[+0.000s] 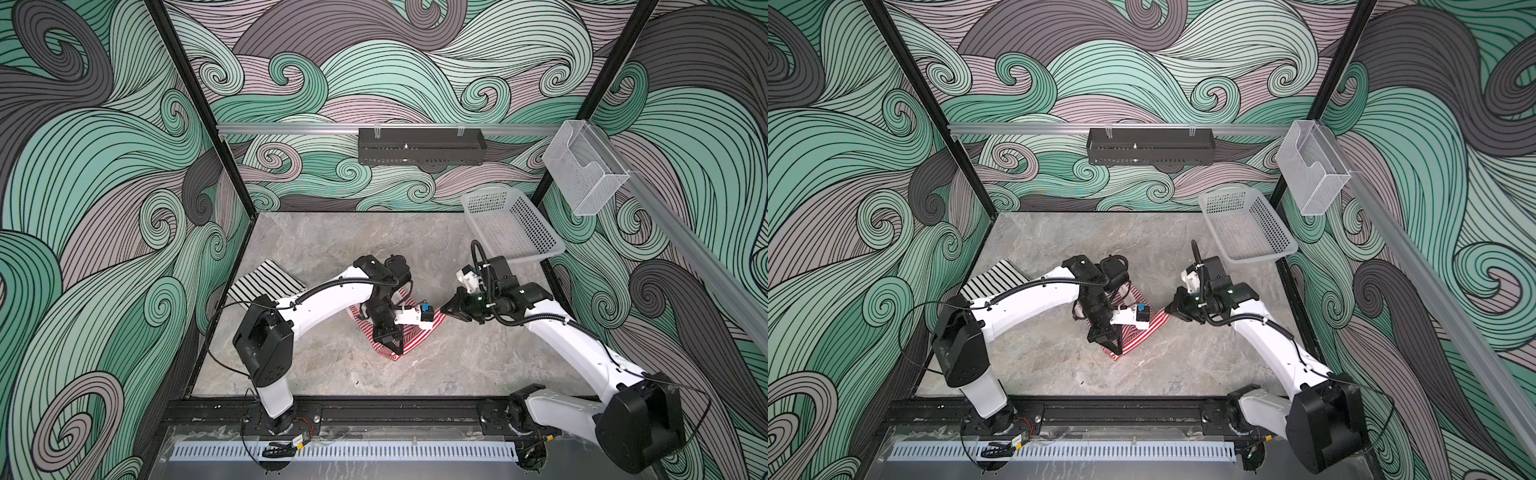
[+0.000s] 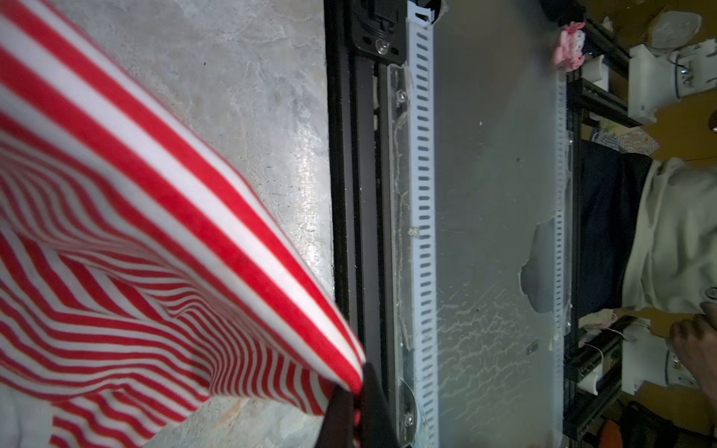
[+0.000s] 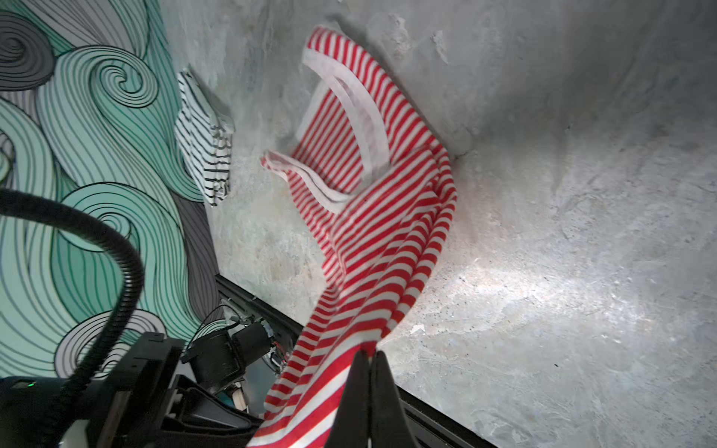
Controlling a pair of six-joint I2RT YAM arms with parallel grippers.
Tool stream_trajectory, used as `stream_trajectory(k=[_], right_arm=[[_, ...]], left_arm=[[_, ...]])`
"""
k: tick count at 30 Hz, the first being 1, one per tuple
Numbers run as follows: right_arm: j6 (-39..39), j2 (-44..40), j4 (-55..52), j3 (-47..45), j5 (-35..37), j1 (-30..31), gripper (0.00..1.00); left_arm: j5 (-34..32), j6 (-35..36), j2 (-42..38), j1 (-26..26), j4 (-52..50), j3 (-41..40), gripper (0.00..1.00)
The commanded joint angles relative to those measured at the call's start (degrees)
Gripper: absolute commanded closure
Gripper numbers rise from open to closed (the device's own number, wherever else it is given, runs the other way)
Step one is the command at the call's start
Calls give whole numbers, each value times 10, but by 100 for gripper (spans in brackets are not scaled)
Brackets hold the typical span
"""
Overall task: Fold and stack tank tops
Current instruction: Fold the tank top at the center of the table.
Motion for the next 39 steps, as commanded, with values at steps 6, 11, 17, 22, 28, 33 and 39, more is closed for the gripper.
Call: stream_trajectory(k=[6,11,17,22,28,33,39], right_arm=[[28,127,69,121,-57,-4,100],[28,241,82,231,-73,13,100],[6,398,40,413,-74,47,100],[7,546,-5,577,-70,65,100],[18,709,-66,804,-80,83,100],[44,817,-101,958,-82,92,100],[32,845,-102,964,-62,91,85]], left_arm=[[54,23,-8,117,-19,-8,100],[52,33,-10,169,-8,-19,100],[40,47,-11,244,23,-50,100],[19,44,22,323,58,-66,100],[-2,15,63,406,120,-72,100],[-26,-6,83,439,161,-81,100],[-9,-1,124,438,136,-66,95]])
